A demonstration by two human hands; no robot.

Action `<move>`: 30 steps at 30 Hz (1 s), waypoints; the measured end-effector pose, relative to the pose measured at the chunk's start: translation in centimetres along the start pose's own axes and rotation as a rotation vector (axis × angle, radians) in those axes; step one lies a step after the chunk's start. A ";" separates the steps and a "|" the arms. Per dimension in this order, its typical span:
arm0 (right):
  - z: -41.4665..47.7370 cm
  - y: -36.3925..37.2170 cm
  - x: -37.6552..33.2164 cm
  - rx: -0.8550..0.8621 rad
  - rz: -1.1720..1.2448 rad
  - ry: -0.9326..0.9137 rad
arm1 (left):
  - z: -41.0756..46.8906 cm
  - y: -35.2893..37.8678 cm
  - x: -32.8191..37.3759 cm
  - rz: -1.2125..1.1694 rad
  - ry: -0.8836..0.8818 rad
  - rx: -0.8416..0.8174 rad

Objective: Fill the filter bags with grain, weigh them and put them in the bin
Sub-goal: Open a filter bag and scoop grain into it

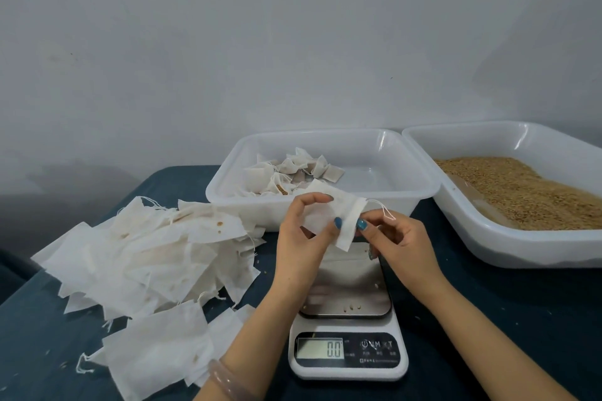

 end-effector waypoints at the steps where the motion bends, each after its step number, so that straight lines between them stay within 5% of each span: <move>1: 0.1 -0.1 0.0 -0.002 0.010 0.009 | 0.1 0.0 0.1 -0.006 0.001 -0.016; 14: 0.2 -0.1 -0.1 -0.046 0.046 0.042 | -0.6 0.4 0.3 0.176 0.074 -0.140; 24: 0.1 -0.3 -0.2 -0.067 -0.042 -0.011 | -0.5 0.3 0.5 0.265 0.185 -0.026; 30: 0.1 -0.1 -0.5 -0.034 -0.137 -0.005 | -0.6 -0.4 0.9 0.359 0.409 0.127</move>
Point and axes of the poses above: each hand's wrist, its own z-axis towards the middle knuckle, its own y-axis out of the palm, x = y × z, the point moved 2 cm from there along z, towards the middle knuckle, and after that the axes turned 15 degrees about x, right-handed, at the moved point
